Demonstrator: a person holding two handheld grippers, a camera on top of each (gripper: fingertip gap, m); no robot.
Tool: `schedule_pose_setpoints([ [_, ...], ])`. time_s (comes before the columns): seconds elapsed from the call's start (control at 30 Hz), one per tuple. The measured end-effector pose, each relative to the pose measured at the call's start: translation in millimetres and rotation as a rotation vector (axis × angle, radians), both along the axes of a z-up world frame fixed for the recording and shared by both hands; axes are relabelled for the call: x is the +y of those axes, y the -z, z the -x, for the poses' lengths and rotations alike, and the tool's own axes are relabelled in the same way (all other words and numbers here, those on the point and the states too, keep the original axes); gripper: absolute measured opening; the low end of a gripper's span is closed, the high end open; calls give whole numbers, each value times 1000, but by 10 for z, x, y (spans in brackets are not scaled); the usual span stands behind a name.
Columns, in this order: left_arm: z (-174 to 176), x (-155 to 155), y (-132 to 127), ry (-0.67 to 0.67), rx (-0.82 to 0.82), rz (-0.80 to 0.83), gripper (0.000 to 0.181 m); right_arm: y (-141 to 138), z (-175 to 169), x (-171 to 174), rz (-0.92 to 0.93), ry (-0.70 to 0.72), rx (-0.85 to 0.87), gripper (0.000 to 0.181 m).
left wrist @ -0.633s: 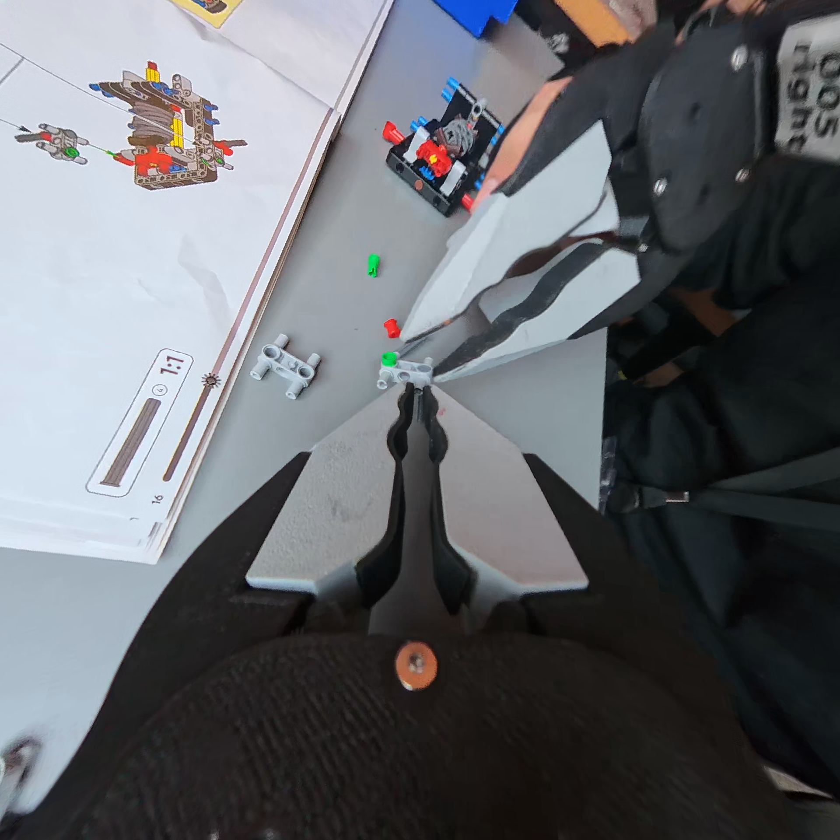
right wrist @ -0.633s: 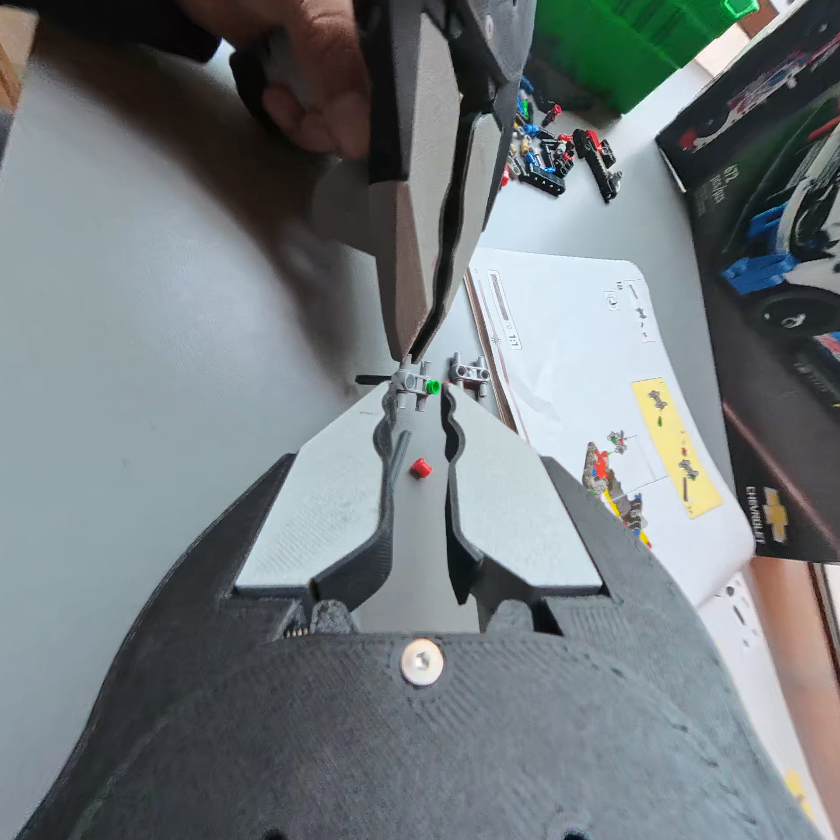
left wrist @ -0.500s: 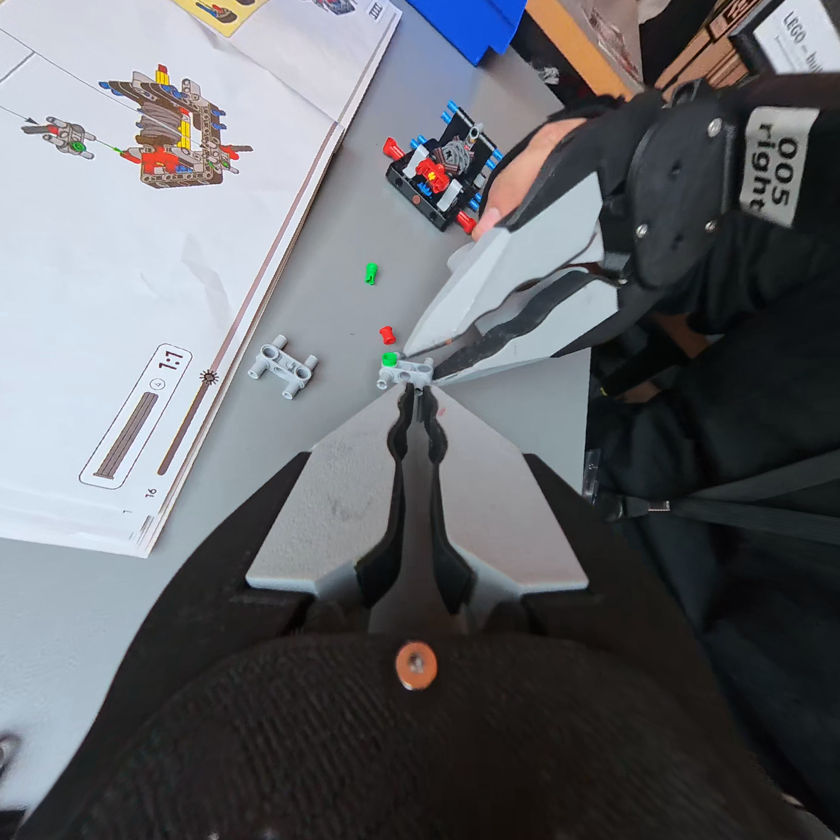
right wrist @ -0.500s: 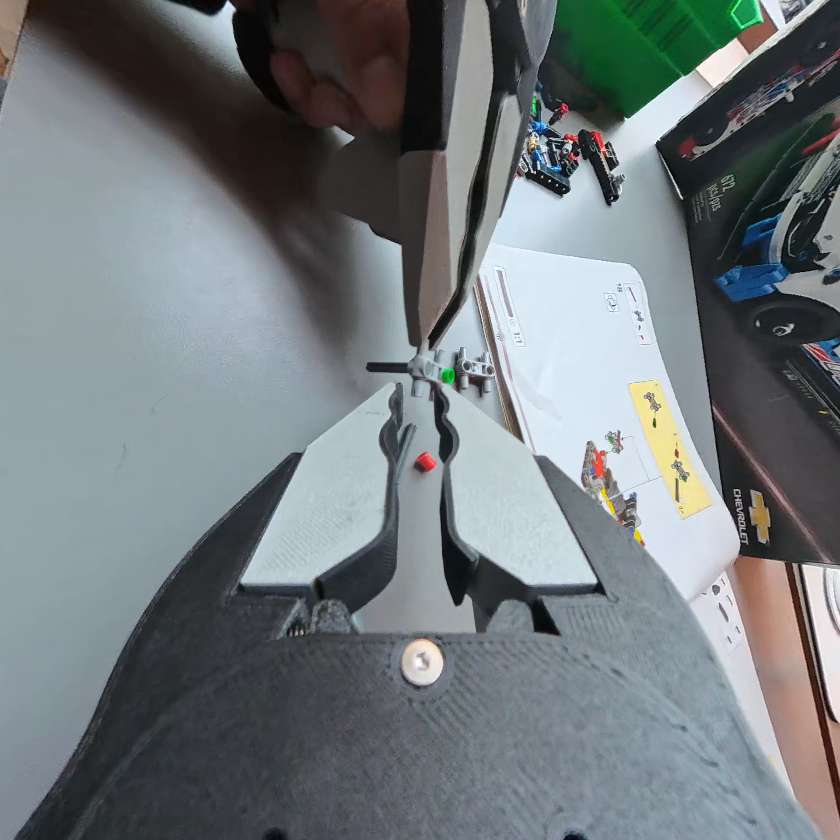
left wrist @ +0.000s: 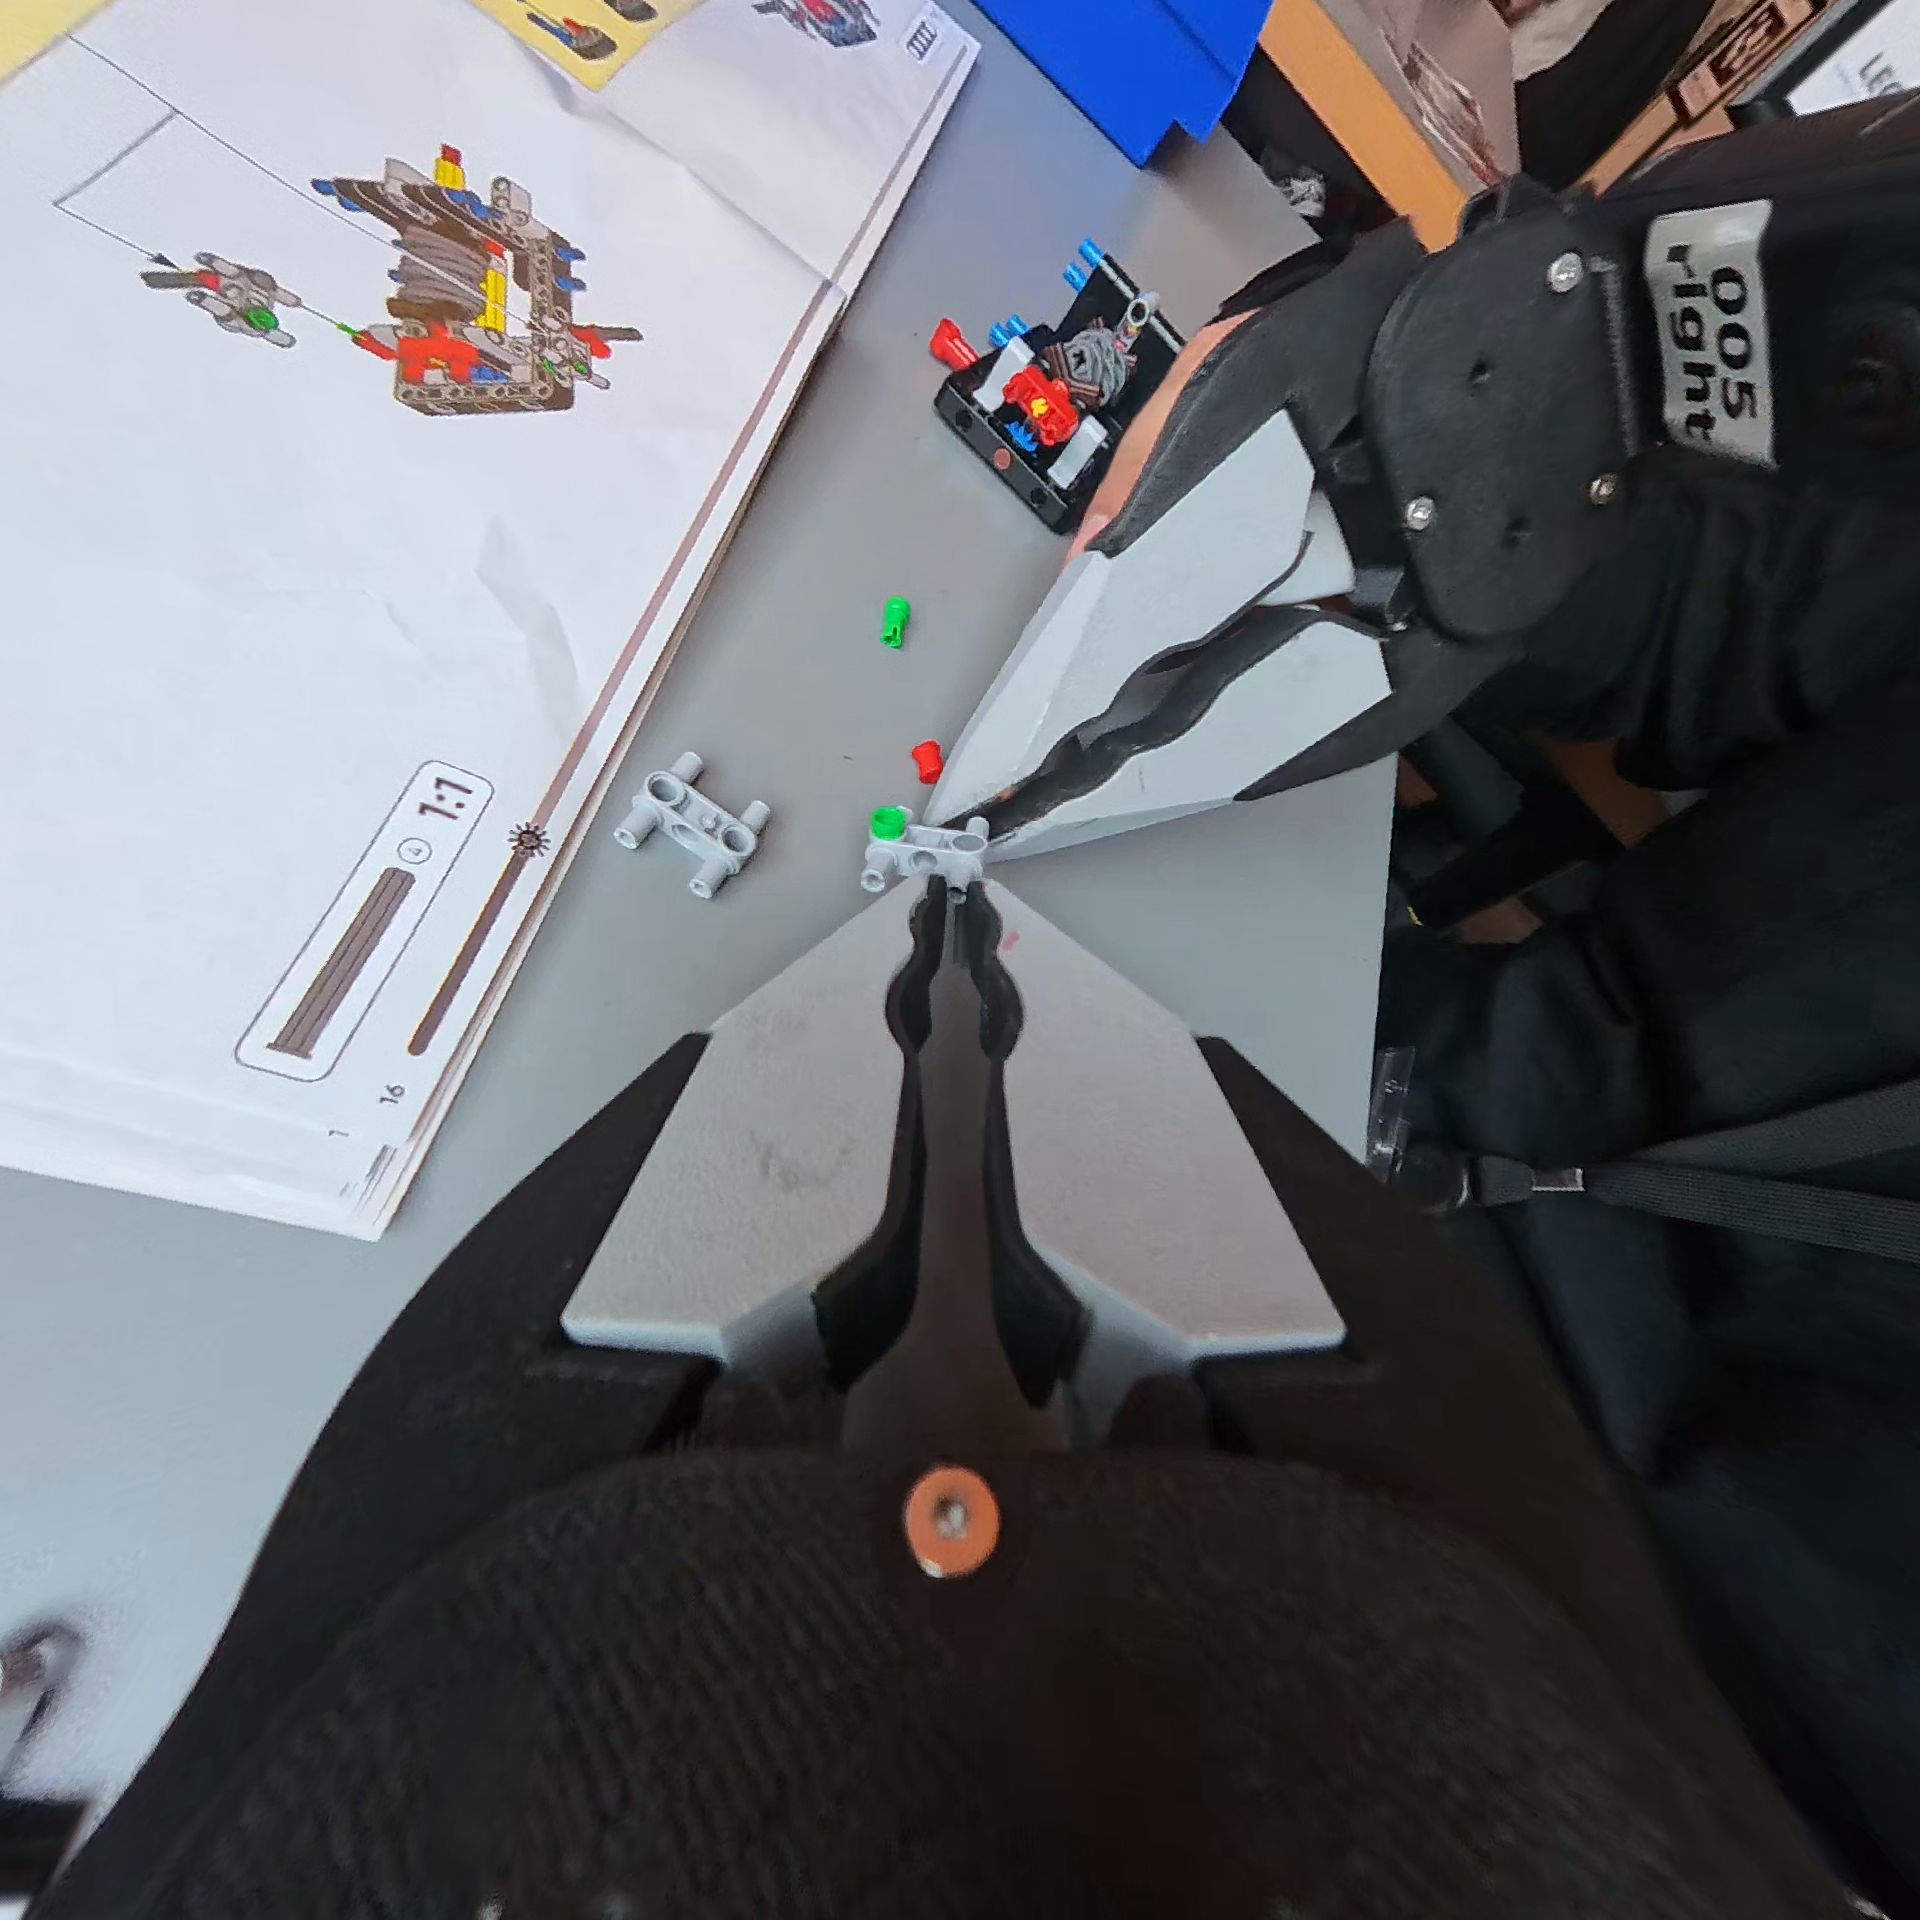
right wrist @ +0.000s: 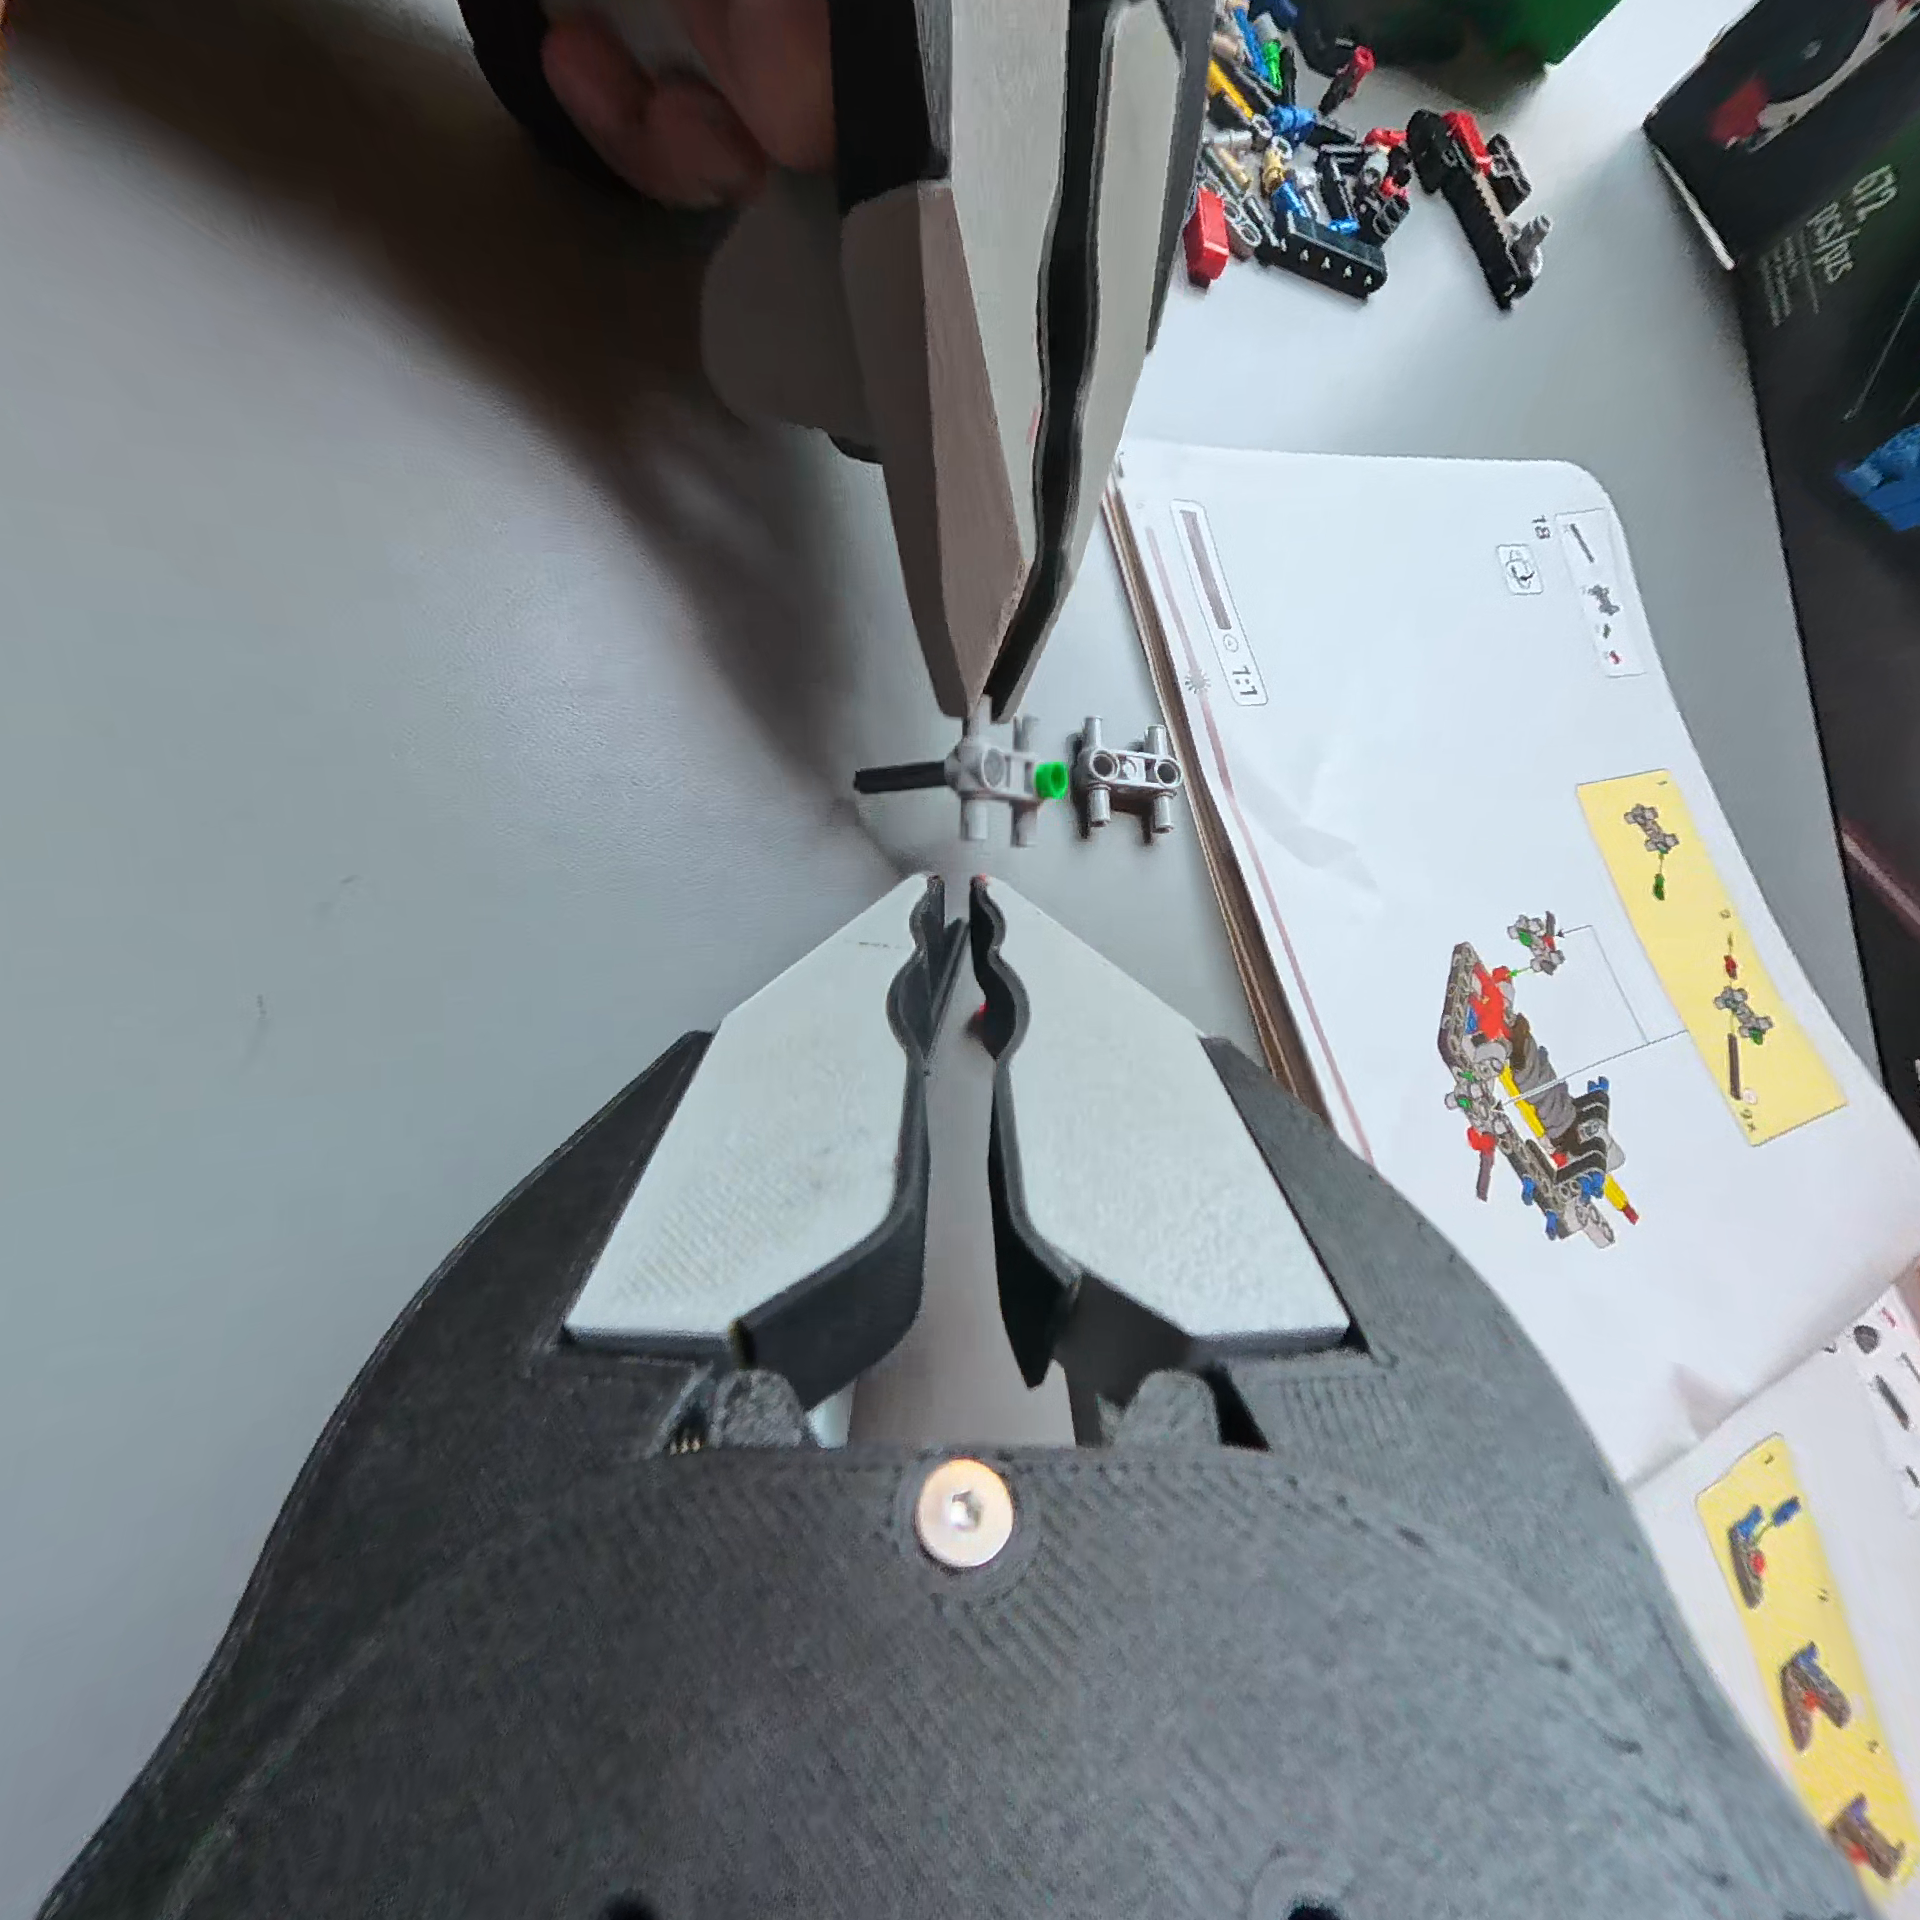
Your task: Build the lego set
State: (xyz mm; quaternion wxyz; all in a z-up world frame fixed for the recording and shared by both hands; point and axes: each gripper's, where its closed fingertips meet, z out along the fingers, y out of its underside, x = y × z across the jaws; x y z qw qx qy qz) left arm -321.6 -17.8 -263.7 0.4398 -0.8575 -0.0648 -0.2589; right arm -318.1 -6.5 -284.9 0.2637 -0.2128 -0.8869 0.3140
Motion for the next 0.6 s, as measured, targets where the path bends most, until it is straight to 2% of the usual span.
schedule_pose_setpoints([
  [0.13, 57, -23, -31, -25, -16, -25, 2, 5, -15, -7, 52, 28, -63, 4],
  [0.27, 64, -22, -269, -32, -30, -168, 2, -98, 33, -66, 125, 75, -44, 36],
  [0.3, 50, -22, -380, -25, 9, -244, 2, -141, 43, -80, 141, 78, -23, 38],
  [0.43, -31, -66, -653, -6, 240, -419, 2, -171, 5, -145, 219, 75, -61, 30],
  [0.6, -170, -106, -806, 32, 330, -522, 1, -246, -94, -333, 428, 10, -202, 26],
])
